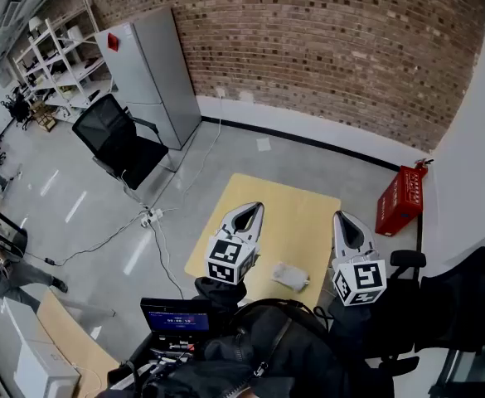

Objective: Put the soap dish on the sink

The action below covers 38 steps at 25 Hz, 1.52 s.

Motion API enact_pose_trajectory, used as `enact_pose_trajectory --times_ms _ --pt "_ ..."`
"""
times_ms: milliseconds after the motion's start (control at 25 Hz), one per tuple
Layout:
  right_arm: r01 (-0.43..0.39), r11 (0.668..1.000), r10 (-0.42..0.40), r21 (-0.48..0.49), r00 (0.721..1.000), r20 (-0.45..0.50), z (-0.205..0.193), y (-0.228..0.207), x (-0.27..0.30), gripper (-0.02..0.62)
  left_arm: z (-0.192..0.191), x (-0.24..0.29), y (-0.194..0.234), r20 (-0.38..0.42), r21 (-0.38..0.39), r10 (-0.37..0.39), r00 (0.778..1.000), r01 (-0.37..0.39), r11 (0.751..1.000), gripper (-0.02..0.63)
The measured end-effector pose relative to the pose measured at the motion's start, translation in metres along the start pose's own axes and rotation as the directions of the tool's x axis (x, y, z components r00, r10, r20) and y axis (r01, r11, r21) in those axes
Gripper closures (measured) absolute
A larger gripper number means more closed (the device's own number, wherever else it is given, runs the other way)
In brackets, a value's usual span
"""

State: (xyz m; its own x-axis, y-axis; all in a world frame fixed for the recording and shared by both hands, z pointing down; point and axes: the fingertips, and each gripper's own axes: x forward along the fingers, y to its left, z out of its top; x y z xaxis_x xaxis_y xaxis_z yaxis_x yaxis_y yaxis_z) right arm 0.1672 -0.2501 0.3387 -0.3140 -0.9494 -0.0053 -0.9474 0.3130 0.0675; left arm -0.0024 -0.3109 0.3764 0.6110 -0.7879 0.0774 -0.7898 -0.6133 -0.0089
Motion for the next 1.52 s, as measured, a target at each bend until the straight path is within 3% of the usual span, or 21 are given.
enact_pose_trajectory --times_ms 1520 --pt "0.027 0.999 -0.027 -0.021 0.999 -0.035 -0.004 0.021 0.004 0.588 -0.010 -0.014 0.012 -0.016 0.020 0.010 1.000 -0.009 1.000 0.604"
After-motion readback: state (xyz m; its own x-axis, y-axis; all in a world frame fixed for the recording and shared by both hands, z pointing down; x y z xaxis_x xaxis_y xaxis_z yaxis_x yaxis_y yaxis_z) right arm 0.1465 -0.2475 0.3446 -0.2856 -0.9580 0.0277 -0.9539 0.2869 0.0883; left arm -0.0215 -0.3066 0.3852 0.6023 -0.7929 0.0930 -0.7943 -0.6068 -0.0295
